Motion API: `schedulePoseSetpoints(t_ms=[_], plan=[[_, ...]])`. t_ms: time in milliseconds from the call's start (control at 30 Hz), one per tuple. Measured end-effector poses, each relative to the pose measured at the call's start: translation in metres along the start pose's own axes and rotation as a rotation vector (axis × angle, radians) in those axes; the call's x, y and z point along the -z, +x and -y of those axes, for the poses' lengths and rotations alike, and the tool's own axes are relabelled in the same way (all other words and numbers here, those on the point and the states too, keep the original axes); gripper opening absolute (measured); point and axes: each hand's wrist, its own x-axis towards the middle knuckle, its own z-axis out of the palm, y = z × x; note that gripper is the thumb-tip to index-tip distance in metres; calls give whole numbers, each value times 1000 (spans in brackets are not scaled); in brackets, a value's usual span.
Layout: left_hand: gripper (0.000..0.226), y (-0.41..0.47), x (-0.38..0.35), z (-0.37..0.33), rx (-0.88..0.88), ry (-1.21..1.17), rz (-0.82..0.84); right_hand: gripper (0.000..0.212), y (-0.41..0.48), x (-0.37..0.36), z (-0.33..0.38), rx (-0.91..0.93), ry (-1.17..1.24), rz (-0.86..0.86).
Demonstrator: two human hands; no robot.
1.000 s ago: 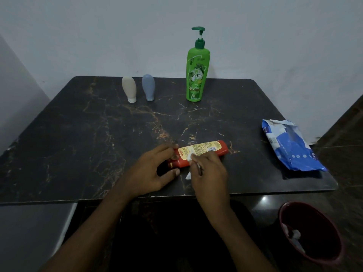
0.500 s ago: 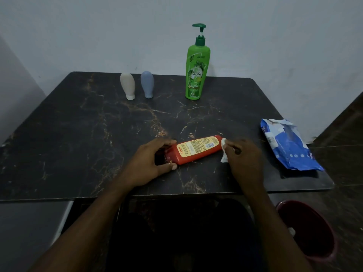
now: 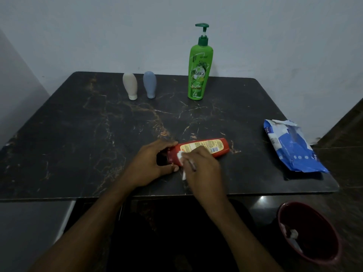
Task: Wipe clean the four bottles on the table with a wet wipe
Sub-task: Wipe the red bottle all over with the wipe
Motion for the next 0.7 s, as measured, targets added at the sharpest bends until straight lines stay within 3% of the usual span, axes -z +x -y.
schedulePoseSetpoints(t_ms=[200, 300, 433, 600, 700], plan=[[77, 0, 0, 0, 35, 30, 27, 16, 32, 57, -60, -320, -114, -175], [78, -1, 1, -2, 43, 38, 21, 16, 37, 61, -68, -404, -162, -167], [76, -1, 0, -4, 38, 25, 2, 19, 28, 31, -33, -330, -54, -159], [69, -2, 0, -3, -25, 2, -37, 18, 5, -8, 14, 56, -54, 4], [68, -2, 0, -2, -43, -10, -37, 19, 9, -9, 15, 93, -71, 19]])
